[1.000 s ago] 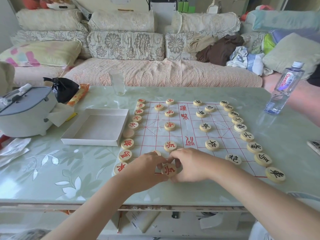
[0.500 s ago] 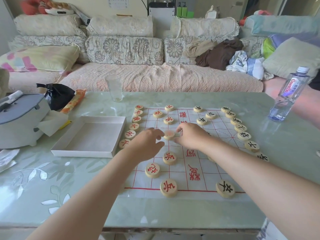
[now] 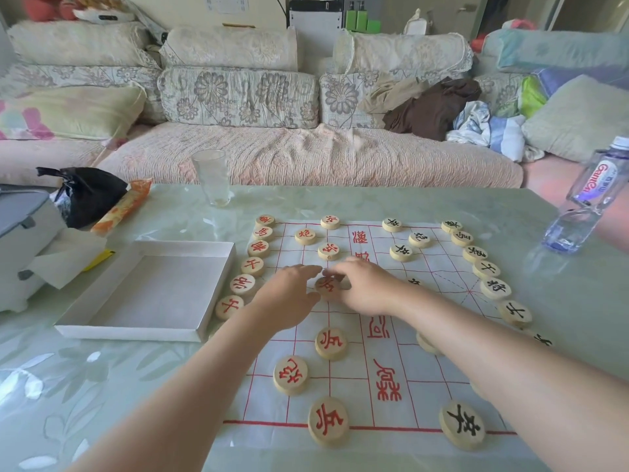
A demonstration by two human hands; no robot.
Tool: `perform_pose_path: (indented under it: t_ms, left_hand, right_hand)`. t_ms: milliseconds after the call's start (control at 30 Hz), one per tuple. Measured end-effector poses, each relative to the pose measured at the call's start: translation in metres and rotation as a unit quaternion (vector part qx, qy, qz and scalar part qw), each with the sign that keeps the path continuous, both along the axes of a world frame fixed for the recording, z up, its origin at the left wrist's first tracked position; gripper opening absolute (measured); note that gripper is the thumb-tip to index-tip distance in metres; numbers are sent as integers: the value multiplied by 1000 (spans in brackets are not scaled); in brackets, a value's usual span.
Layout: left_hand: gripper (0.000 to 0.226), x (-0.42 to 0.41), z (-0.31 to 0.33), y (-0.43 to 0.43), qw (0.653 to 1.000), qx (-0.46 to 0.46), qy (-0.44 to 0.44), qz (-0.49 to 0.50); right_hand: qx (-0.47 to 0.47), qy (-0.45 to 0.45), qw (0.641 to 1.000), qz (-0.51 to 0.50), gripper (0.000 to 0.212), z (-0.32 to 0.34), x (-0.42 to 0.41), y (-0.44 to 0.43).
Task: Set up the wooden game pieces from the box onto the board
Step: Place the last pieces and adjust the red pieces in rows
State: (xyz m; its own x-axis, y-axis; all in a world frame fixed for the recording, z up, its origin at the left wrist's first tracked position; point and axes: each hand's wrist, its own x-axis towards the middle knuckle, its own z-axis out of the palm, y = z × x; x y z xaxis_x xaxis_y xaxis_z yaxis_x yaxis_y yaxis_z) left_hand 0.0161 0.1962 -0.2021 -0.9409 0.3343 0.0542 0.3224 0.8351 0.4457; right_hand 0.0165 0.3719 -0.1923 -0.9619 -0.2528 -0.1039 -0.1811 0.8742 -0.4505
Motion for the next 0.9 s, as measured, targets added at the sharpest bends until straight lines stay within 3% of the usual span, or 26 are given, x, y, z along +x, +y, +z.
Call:
perform_pose_path:
  t_ms: [200,667,800,900]
  left_hand:
    - [51,-1,-7,6,1000,-8,28,-4]
    - [43,0,-5,8,999,-29,16,11]
    - [47,-1,-3,7,999,-36,1,3]
    - [57,-4,2,4,999,-32,-25,-9]
  right_hand:
    - [-40,19,999,-24,76,-1,1,-3]
    - [-59,41,997,-10,62,-4,6,-1]
    - [-56,25,998,-13,71,-4,5,1]
    - [-67,14,997,-37,64,5,0,8]
